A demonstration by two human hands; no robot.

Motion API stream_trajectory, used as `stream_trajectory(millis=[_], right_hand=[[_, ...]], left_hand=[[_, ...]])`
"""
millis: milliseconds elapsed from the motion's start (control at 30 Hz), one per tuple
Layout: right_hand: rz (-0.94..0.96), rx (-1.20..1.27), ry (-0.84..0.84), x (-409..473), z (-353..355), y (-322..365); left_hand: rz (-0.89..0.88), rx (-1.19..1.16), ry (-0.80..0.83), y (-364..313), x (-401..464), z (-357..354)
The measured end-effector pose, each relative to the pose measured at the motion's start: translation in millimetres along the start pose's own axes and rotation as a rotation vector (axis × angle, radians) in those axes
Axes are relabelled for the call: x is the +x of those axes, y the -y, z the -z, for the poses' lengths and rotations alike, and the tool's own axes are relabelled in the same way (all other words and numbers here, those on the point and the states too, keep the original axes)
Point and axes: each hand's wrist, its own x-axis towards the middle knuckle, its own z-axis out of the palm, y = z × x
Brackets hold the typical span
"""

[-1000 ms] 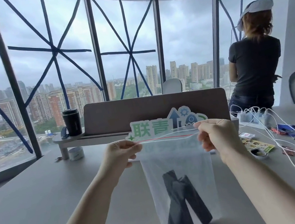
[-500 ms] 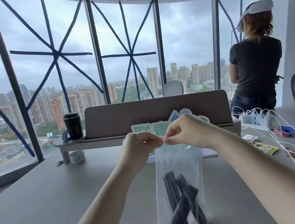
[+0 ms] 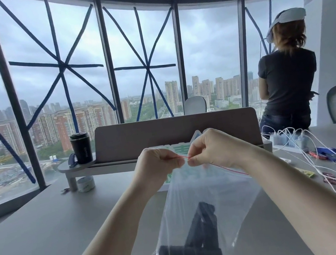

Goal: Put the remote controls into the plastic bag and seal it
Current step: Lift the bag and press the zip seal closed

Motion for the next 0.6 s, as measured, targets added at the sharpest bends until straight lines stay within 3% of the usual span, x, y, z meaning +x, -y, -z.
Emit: stream_trajectory(millis=[167, 333, 600], right_hand=[[-0.008, 0.005, -0.09, 0.7, -6.3, 3.8], [-0.006, -0.181, -0.238, -5.9, -17.1, 7.5], [-0.042, -0.319, -0.28, -20.2, -15.7, -13.9]], left_hand=[[-0.018, 0.011, -0.054, -0.1, -0.3, 0.9], [-0.02, -0.046, -0.179, 6.5, -3.0, -5.0], [0.062, -0.231, -0.395, 17.6, -2.5, 12.8]])
